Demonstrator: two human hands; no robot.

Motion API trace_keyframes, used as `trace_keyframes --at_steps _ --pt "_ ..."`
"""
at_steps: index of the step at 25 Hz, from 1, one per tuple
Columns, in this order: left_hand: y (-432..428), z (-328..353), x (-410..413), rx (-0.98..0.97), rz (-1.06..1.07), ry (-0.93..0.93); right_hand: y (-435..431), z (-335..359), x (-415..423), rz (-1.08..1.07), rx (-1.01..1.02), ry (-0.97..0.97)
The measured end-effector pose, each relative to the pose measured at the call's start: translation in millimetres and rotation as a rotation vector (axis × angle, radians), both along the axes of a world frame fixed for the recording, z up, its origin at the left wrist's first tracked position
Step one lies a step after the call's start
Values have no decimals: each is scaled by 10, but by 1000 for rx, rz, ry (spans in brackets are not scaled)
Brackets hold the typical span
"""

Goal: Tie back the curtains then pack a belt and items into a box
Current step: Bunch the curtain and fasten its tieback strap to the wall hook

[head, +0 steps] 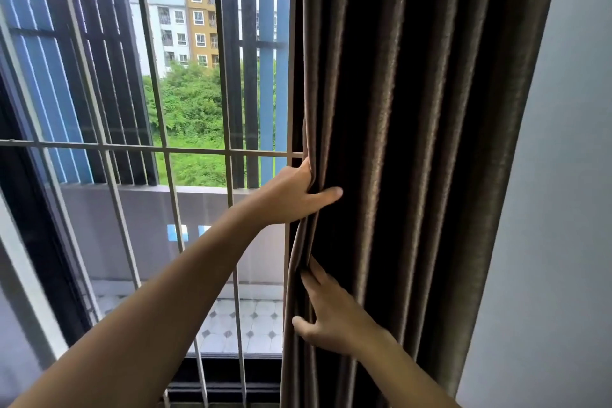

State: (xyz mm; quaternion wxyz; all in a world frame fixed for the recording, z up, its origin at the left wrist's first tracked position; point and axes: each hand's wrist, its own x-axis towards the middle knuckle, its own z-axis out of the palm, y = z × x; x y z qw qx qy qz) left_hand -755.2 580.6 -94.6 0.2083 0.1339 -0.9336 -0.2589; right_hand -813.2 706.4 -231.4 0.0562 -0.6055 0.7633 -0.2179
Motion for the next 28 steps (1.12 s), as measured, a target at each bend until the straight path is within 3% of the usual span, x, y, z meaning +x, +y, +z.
trace_keyframes --at_steps 2,5,7,12,19,28 --pt "-48 -16 -4 -93 67 -16 40 124 -9 -37 -154 8" --pt "-100 -13 36 -84 92 -30 57 433 -56 -269 -733 114" --pt "-134 26 84 -73 61 -12 8 695 -98 -354 -856 137" --pt "-191 45 222 239 99 -77 -311 911 -22 -279 -503 112" --pt "-59 122 207 387 60 -36 -286 46 195 -75 -150 -33" --pt "-60 12 43 425 135 -44 -304 -121 139 -13 -144 11"
